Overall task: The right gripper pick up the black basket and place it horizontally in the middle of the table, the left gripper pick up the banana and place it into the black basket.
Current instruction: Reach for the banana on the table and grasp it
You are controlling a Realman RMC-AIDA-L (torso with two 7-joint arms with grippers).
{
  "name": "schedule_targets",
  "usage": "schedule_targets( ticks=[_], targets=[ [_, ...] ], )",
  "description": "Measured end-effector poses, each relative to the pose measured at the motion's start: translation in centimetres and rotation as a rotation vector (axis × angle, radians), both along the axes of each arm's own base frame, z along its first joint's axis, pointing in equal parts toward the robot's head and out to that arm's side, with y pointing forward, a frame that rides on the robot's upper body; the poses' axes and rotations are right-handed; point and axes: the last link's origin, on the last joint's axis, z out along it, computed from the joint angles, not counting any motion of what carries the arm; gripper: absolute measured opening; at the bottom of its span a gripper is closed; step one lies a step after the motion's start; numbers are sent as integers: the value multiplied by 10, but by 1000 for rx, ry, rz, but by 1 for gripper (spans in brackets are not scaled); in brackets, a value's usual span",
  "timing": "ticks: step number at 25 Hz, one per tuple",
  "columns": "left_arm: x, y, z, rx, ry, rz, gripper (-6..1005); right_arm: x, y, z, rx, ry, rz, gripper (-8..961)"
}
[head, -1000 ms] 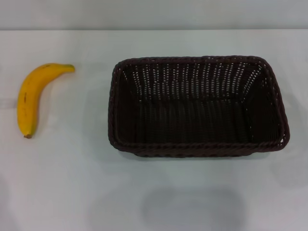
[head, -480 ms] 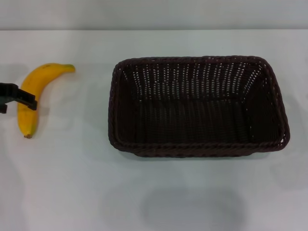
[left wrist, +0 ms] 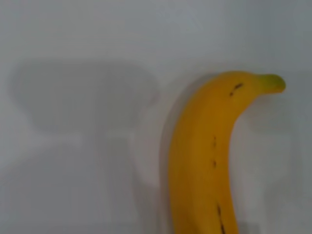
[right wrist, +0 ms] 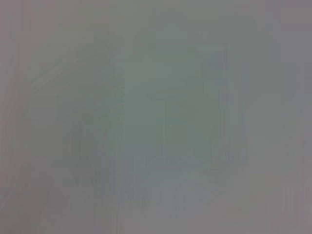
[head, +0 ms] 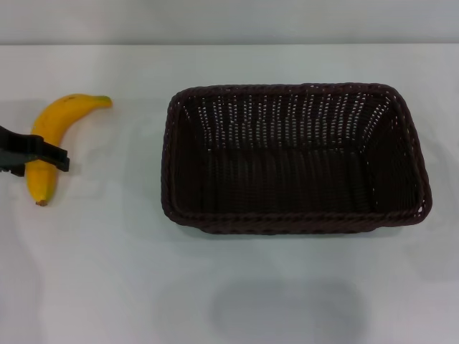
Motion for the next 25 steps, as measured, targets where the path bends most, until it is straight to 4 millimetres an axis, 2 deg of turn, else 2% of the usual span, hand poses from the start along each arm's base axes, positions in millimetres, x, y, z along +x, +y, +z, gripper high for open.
schedule_targets(
  ticks=[7,17,19,25],
  targets=[
    [-7,-1,-6,-12,37,9,852,4,3,-3,-8,9,-33,616],
    [-5,1,-9,-27,59,-8,847,4,7,-4,-9,8,-38,617],
    [-4,2,-10,-33,66,-14,682,4,7,-4,-10,8,-41,617],
    [-1,4,-12,-44,76,-46,585,5,7,-4,-8,9,-46,617]
  ],
)
